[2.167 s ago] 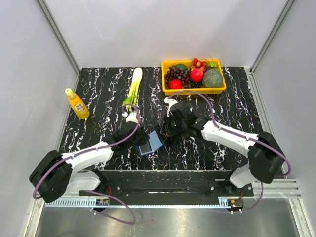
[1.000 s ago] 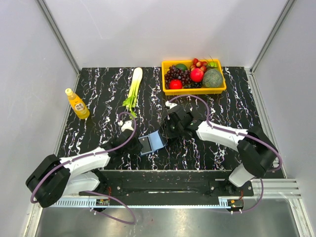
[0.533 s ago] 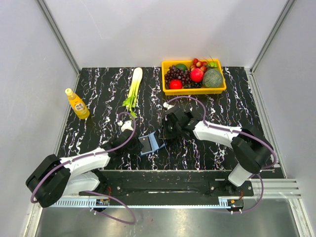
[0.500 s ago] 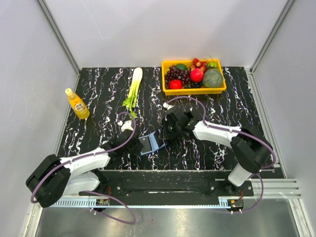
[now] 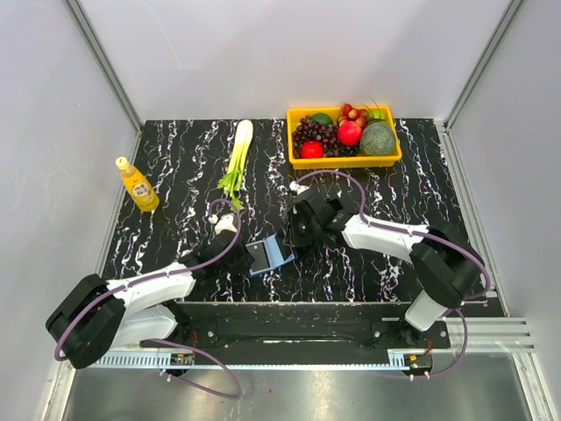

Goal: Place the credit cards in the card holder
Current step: Insert the credit card into the card holder.

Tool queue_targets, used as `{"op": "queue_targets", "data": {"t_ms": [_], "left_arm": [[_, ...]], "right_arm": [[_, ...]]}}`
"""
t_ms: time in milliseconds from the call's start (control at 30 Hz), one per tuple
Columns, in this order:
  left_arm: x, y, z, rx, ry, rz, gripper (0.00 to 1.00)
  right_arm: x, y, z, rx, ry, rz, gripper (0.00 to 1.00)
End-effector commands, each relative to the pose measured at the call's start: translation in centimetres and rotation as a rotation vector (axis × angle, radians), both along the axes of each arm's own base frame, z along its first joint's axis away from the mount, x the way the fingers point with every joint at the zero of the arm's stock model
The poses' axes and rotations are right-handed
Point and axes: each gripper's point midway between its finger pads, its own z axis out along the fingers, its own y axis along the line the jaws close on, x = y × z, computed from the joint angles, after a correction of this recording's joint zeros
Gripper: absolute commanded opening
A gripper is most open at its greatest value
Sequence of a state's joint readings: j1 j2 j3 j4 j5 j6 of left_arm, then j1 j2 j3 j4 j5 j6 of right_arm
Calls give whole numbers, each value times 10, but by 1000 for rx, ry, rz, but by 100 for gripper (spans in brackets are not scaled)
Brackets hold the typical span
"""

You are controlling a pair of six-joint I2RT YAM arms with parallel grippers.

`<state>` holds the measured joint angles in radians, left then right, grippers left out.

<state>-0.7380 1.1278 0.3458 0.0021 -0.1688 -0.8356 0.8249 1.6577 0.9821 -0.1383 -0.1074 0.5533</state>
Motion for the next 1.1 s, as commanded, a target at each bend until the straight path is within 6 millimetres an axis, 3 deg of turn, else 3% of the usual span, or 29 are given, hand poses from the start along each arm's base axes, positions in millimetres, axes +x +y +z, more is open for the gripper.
{"op": "queue_targets", "data": {"t_ms": [0, 233, 600, 733, 1067], "left_arm": [[5, 1, 2, -5, -19, 15, 11], [6, -2, 3, -7, -20, 7, 11], [6, -2, 3, -6, -23, 6, 11], [6, -1, 2, -4, -20, 5, 11], [6, -1, 0, -2, -16, 8, 11]], "right_arm": [[20, -13, 46, -6, -144, -33, 0], [16, -21, 36, -18, -118, -38, 0], [10, -23, 2, -62, -37, -45, 0], [5, -15, -9, -28, 2, -36, 0], [3, 7, -8, 52, 40, 5, 0]]}}
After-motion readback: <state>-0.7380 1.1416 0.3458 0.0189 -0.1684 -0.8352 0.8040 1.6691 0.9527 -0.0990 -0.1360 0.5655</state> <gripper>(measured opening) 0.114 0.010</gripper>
